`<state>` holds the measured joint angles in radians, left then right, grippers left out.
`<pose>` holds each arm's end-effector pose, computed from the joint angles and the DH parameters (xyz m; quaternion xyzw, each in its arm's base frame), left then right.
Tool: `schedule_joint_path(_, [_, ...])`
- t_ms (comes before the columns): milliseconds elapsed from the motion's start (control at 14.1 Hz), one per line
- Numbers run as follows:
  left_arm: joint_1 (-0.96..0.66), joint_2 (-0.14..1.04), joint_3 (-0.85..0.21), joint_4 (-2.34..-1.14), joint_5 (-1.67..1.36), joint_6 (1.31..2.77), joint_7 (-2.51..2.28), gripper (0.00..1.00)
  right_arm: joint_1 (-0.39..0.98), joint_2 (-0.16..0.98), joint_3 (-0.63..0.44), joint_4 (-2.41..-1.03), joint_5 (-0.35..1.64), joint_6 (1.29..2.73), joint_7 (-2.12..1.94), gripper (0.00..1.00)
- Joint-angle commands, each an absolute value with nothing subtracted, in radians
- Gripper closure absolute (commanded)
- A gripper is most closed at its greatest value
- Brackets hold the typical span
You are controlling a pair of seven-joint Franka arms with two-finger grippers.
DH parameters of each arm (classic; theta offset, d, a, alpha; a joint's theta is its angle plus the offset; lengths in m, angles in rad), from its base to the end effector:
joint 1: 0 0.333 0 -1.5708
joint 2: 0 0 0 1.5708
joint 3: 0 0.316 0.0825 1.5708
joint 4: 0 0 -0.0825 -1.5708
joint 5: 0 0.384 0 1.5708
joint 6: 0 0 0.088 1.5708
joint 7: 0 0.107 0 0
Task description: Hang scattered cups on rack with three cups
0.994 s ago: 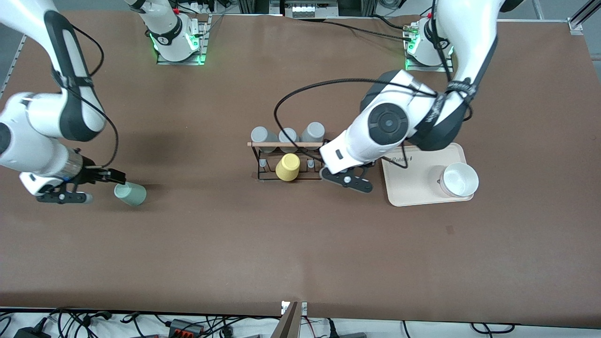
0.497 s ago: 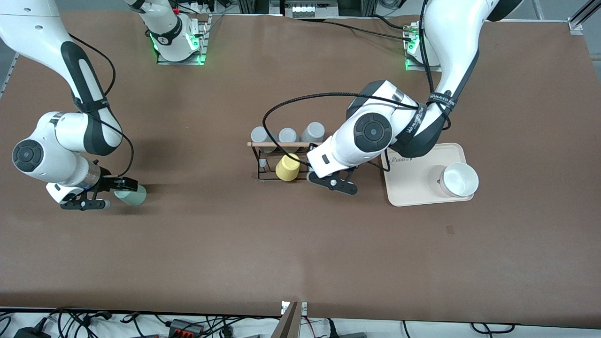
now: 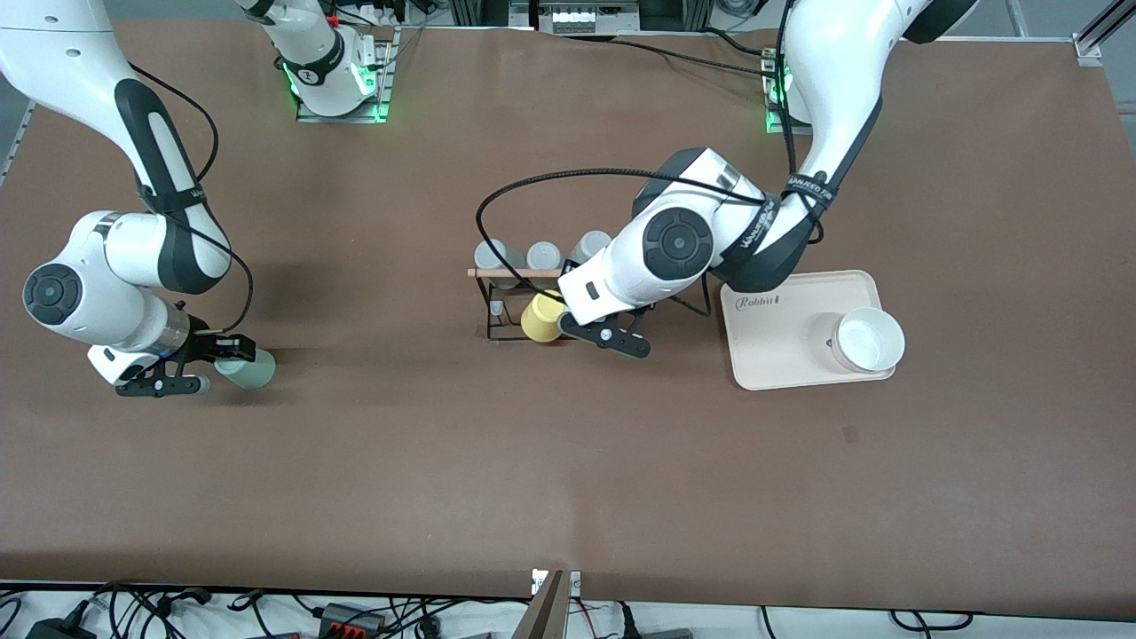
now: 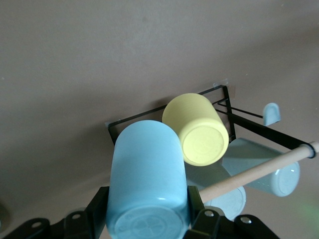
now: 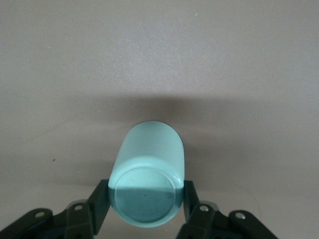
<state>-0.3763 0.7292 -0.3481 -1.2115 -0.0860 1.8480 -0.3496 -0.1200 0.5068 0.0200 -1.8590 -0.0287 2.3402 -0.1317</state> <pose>0.5908 -0.4410 0.3608 0.9783 -0.1338 -0.1020 0.1210 0.6352 -0.0649 0.2437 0.9996 0.0248 -0.0132 0.0038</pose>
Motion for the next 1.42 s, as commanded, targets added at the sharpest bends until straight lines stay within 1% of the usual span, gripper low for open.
schedule_joint_path(0, [-0.393,0.752,-0.337,-1.204,-0.060,1.850,-0.356,0.94,-0.130,0.499,0.029,-1.858,-0.037,2.350,-0.161,0.68])
schedule_joint_path(71, [-0.393,0.761,-0.337,-1.204,-0.060,1.855,-0.356,0.94,-0.123,0.489,0.032,-1.842,-0.037,2.336,-0.163,0.73])
schedule_joint_path(142, [-0.393,0.764,-0.337,-1.206,-0.058,1.868,-0.357,0.91,-0.117,0.477,0.038,-1.821,-0.034,2.303,-0.160,0.73])
schedule_joint_path(213, [-0.391,0.772,-0.337,-1.206,-0.058,1.876,-0.357,0.79,-0.101,0.469,0.040,-1.784,-0.032,2.254,-0.153,0.74])
schedule_joint_path(284, [-0.388,0.781,-0.337,-1.206,-0.058,1.876,-0.356,0.70,-0.082,0.468,0.038,-1.748,-0.029,2.203,-0.149,0.73])
schedule_joint_path(355, [-0.388,0.782,-0.336,-1.206,-0.055,1.879,-0.351,0.01,-0.066,0.466,0.040,-1.702,-0.025,2.141,-0.144,0.73])
schedule_joint_path(568, [-0.368,0.761,-0.333,-1.201,-0.015,1.876,-0.357,0.00,0.004,0.466,0.040,-1.579,-0.020,1.970,-0.031,0.73])
schedule_joint_path(781, [-0.278,0.686,-0.331,-1.206,-0.014,1.856,-0.359,0.00,0.096,0.468,0.040,-1.478,-0.015,1.835,0.127,0.73])
schedule_joint_path(852, [-0.235,0.655,-0.330,-1.204,-0.011,1.797,-0.353,0.00,0.135,0.468,0.040,-1.450,-0.005,1.801,0.180,0.73])
schedule_joint_path(994, [-0.129,0.617,-0.330,-1.203,0.056,1.737,-0.344,0.00,0.210,0.483,0.040,-1.395,0.032,1.761,0.293,0.73])
schedule_joint_path(1135, [-0.062,0.553,-0.333,-1.203,0.136,1.636,-0.313,0.00,0.274,0.485,0.040,-1.382,0.035,1.759,0.372,0.74])
schedule_joint_path(1277, [0.010,0.491,-0.347,-1.197,0.123,1.562,-0.296,0.00,0.336,0.491,0.040,-1.367,0.063,1.769,0.492,0.74])
schedule_joint_path(1348, [0.024,0.447,-0.347,-1.193,0.114,1.490,-0.298,0.00,0.371,0.497,0.040,-1.358,0.067,1.770,0.552,0.74])
